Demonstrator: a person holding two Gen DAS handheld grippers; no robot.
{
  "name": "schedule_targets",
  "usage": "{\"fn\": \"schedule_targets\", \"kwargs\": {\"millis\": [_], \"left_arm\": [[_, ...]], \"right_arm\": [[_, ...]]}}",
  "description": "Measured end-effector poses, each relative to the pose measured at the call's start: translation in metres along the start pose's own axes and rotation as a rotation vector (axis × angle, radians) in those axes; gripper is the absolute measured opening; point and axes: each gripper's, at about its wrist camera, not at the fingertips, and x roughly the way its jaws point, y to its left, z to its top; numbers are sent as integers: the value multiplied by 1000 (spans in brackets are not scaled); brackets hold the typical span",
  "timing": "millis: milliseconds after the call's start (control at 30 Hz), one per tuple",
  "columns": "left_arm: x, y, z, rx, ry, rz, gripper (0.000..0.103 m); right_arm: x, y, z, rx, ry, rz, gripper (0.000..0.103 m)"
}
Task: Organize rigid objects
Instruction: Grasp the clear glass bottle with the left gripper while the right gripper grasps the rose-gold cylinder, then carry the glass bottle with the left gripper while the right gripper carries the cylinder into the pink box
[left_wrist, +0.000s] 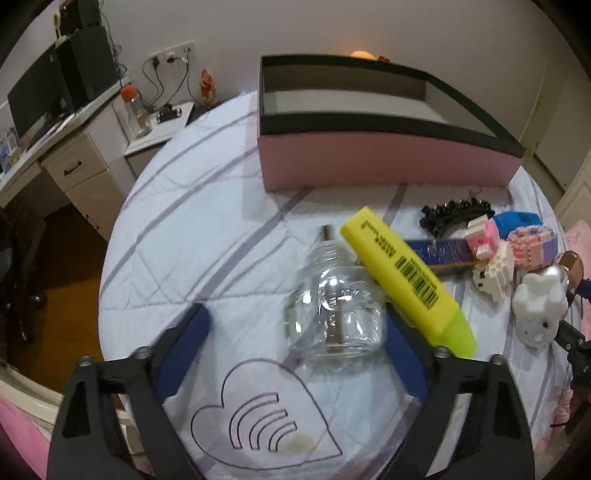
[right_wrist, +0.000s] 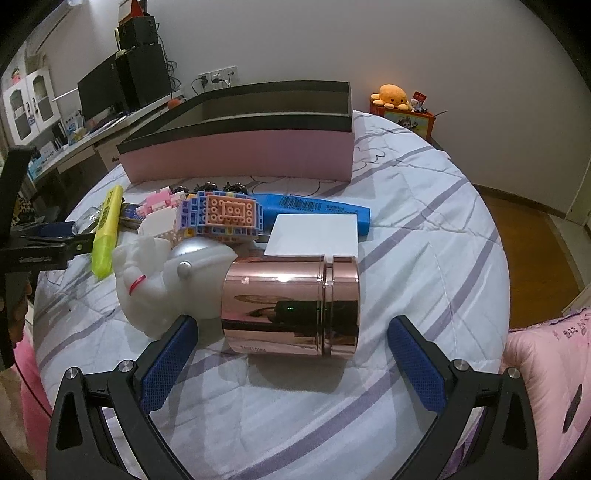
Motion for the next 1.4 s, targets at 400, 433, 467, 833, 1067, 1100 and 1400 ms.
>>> {"fn": "schedule_targets", "kwargs": {"millis": [400, 433, 467, 833, 1067, 1100, 1400], "left_arm": [[-14, -3, -12, -34, -40, -59, 51], [-16, -3, -15, -40, -42, -73, 51], [-17, -3, -17, -42, -44, -74, 51], [-30, -10, -28, -51, -46, -137, 51], [-41, -14, -29, -38, -67, -155, 51], [-42, -15, -30, -38, -69, -146, 51], [-27, -21, -33, -15, -33, -104, 55]], "right_arm": [[-3, -1, 2, -13, -14, -28, 103], [-3, -2, 3, -14, -17, -37, 103], [-3, -4, 4, -12, -19, -40, 103], [-2, -12, 13, 14, -36, 29, 62], [-8, -14, 13, 18, -51, 63, 62], [-10, -14, 14, 17, -55, 67, 62], [-6, -15, 12, 19, -31, 84, 62]]}}
